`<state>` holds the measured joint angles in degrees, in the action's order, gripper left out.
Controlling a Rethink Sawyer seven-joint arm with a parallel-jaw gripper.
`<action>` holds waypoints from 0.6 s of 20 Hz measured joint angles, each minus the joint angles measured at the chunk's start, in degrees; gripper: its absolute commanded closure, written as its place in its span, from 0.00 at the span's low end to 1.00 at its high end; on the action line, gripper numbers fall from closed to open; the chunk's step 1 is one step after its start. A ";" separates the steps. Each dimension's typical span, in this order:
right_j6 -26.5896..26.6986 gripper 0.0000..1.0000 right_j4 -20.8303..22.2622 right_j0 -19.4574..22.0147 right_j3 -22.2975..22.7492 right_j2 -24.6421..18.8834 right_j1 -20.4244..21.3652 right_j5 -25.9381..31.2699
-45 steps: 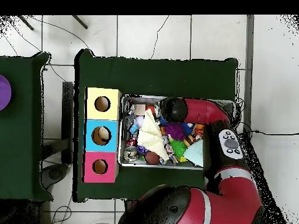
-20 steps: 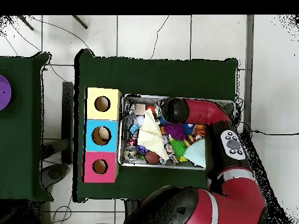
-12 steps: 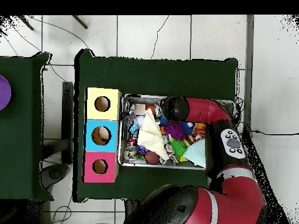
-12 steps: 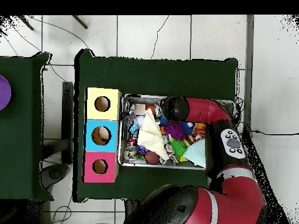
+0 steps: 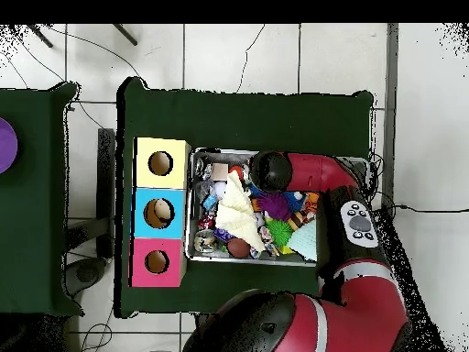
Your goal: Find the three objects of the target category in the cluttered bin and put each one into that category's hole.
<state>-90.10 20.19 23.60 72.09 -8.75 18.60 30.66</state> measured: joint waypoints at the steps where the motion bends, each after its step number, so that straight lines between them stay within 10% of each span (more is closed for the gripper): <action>1: 0.00 1.00 0.01 -0.04 0.02 0.00 0.01 -0.01; 12: -0.01 1.00 0.08 -0.23 1.51 -0.08 0.58 -1.90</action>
<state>-90.11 20.27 23.37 73.60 -8.83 19.18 28.75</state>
